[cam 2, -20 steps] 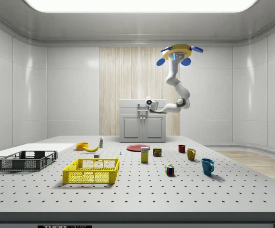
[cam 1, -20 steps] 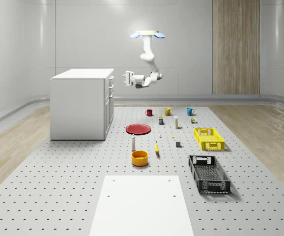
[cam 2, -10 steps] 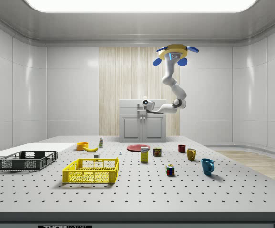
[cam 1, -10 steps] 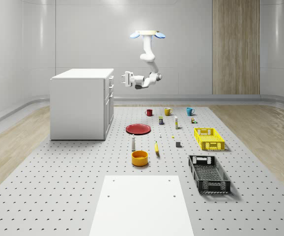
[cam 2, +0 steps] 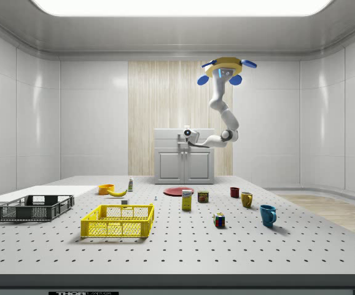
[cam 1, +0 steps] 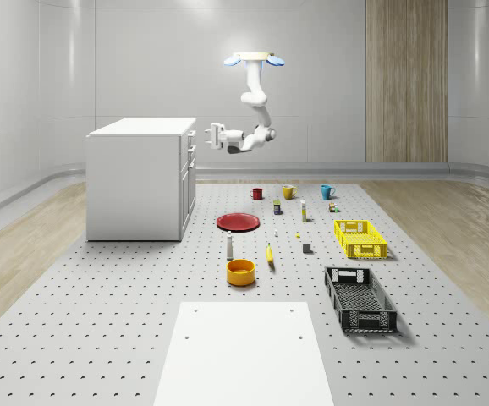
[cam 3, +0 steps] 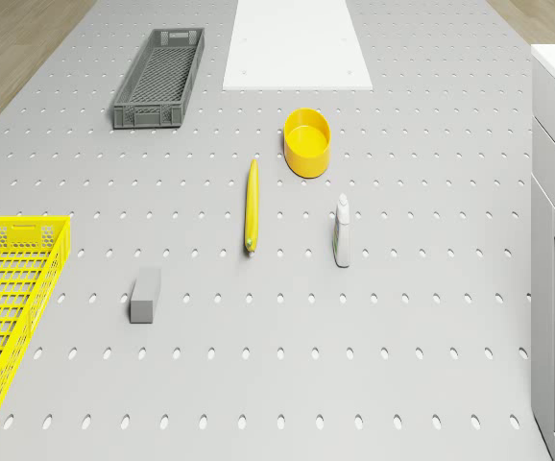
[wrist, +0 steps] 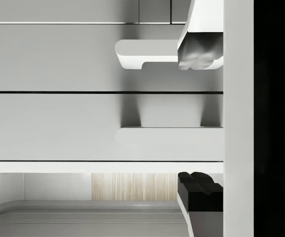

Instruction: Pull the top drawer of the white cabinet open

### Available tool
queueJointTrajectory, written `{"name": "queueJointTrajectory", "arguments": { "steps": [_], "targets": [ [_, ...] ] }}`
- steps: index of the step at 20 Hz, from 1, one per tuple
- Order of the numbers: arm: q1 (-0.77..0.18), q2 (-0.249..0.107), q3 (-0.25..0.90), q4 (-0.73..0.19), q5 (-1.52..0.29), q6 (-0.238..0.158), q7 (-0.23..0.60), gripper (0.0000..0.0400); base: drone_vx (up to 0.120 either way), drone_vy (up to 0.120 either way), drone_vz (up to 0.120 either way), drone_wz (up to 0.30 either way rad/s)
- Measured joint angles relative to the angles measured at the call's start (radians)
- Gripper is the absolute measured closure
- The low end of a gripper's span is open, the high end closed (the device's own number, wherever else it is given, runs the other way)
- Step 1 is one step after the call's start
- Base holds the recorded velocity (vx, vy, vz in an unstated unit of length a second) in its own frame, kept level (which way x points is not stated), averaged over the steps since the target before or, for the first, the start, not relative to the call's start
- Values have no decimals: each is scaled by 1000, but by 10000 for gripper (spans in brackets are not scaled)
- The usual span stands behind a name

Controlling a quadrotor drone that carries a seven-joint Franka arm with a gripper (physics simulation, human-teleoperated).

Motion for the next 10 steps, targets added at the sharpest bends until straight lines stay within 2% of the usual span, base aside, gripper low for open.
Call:
{"name": "queueJointTrajectory", "arguments": {
  "steps": [10],
  "targets": [
    [-52, 38, 64, 5, 58, -16, -36, 95, 0, 0, 0, 0]
  ]
}}
